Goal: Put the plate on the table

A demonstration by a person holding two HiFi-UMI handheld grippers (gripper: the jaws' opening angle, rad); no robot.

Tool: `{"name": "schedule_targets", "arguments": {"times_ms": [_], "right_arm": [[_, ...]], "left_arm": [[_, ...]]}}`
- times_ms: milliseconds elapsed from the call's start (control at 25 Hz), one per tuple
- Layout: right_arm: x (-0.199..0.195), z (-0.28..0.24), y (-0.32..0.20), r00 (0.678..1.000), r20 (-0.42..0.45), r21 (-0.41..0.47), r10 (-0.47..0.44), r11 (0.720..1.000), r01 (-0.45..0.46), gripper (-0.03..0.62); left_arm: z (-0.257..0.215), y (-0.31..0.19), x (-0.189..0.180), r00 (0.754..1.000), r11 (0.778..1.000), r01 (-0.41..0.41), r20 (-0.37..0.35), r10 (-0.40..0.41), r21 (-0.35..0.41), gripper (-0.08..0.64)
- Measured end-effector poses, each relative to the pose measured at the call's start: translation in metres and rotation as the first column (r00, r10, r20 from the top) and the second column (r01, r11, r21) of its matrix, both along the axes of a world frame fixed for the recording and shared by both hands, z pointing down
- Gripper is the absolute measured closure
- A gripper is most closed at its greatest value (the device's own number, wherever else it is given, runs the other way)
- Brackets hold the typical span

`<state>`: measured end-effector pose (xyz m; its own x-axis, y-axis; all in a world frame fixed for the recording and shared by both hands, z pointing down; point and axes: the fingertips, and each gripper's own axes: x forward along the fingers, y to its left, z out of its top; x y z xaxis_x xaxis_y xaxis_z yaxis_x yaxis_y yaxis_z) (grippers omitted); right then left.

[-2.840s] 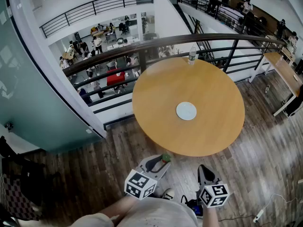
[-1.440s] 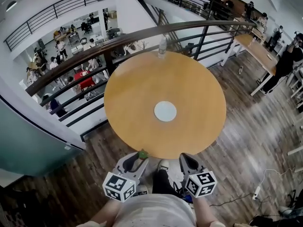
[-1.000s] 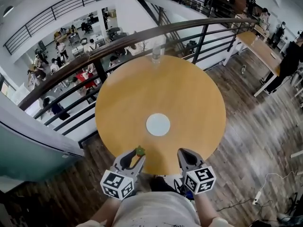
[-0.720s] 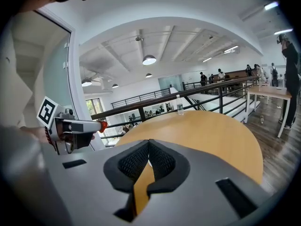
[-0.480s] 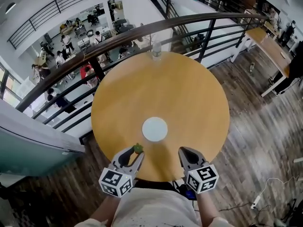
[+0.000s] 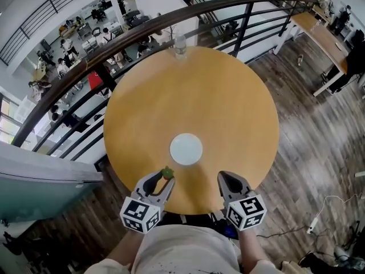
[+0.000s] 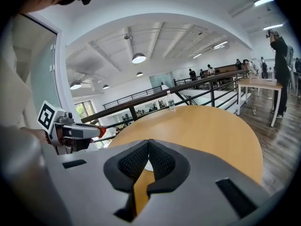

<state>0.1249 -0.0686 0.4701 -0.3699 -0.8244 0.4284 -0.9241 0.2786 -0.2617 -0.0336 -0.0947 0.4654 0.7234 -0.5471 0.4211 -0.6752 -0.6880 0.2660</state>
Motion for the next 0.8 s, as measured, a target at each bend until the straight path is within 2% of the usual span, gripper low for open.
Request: {"name": "schedule_targets", "arguments": {"times_ms": [400, 800], "right_arm": [[-0.003, 0.026, -0.030, 0.999, -0.023, -0.012, 0.038, 0.999, -0.038, 0.572], [0.005, 0.063, -0.052, 0.997, -0.020, -0.053, 0.074, 0.996, -0.075, 0.572]], "left_arm": [[0.042, -0.041, 0.008, 0.991, 0.995, -0.096, 0.089, 0.095, 0.010, 0.402], [0.089, -0.074, 0.033, 0.960, 0.975, -0.221, 0.175, 0.217, 0.005, 0.402]]}}
